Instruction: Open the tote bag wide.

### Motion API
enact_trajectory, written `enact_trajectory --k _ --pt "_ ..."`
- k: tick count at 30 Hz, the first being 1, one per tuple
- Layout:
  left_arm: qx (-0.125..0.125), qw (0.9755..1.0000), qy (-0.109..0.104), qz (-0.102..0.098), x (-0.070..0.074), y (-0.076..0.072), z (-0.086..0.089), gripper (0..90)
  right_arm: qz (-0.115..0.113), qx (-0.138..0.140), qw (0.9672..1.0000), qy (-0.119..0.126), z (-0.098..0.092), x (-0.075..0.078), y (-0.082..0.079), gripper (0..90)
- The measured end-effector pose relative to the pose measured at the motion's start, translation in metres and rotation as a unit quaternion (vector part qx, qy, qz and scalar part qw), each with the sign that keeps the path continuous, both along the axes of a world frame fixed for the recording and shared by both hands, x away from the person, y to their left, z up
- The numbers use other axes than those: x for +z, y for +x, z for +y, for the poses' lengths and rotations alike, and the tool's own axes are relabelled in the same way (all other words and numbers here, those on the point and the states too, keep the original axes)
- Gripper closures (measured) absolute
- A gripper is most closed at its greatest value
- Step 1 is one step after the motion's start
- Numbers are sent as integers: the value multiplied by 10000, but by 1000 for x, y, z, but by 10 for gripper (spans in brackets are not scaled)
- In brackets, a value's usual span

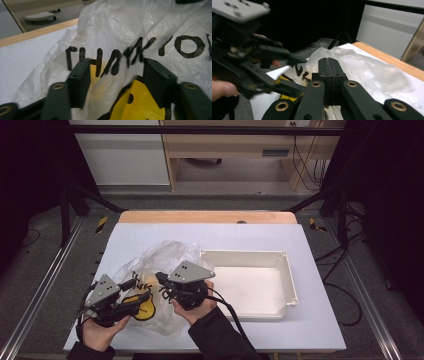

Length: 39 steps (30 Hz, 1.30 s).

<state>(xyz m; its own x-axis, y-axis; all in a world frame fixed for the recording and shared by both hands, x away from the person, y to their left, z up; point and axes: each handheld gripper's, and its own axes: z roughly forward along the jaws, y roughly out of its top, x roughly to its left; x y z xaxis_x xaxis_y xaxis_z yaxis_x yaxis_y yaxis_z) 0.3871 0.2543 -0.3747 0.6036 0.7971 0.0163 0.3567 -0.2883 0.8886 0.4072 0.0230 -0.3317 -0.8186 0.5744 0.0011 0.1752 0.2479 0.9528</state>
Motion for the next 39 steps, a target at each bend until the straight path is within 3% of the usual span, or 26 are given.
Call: enact_trajectory --k 1,2,4,5,6,9,12,15,18,22,24,27,30,32,36,39 --pt "0 10000 0 0 0 0 0 474 0 0 10000 0 0 0 0 900" --pt "18 10000 52 12 -2 -1 0 474 -15 31 10000 -4 2 1 -1 900" --pt "38 10000 -12 67 -4 -2 4 674 -5 113 9999 -19 7 -1 -3 897" --pt "38 10000 -12 67 -4 -2 4 724 -5 113 9999 -19 7 -1 -3 897" --pt "66 9998 -125 132 -6 -2 9 782 23 155 9999 -38 8 -3 -3 822" --pt "99 9997 -174 149 -7 -2 13 885 65 200 9998 -36 5 -4 -2 766" --pt "155 9995 -249 122 -7 -4 21 897 14 149 9998 151 -12 -1 -3 617" --pt "183 9994 -259 113 -8 -5 23 897 33 97 9997 214 -24 -1 -2 573" --pt "212 9993 -288 137 -11 -8 26 896 203 36 9997 101 -42 -11 0 522" --pt "248 9989 -366 164 -14 -9 31 895 350 111 9993 -120 -43 -24 3 517" --pt "253 9987 -416 174 -14 -10 33 893 505 246 9980 -296 -38 -39 5 550" --pt "248 9986 -430 173 -15 -10 35 889 568 349 9970 -385 -33 -46 5 622" --pt "247 9986 -433 167 -15 -11 35 861 664 512 9948 -582 -25 -52 1 842" --pt "273 9984 -463 158 -14 -11 36 827 617 557 9947 -599 -22 -53 -2 891" --pt "343 9978 -560 123 -12 -12 36 752 562 576 9951 -568 -21 -54 -5 899" --pt "360 9968 -718 48 -5 -14 38 589 552 589 9951 -572 -19 -54 -7 900"
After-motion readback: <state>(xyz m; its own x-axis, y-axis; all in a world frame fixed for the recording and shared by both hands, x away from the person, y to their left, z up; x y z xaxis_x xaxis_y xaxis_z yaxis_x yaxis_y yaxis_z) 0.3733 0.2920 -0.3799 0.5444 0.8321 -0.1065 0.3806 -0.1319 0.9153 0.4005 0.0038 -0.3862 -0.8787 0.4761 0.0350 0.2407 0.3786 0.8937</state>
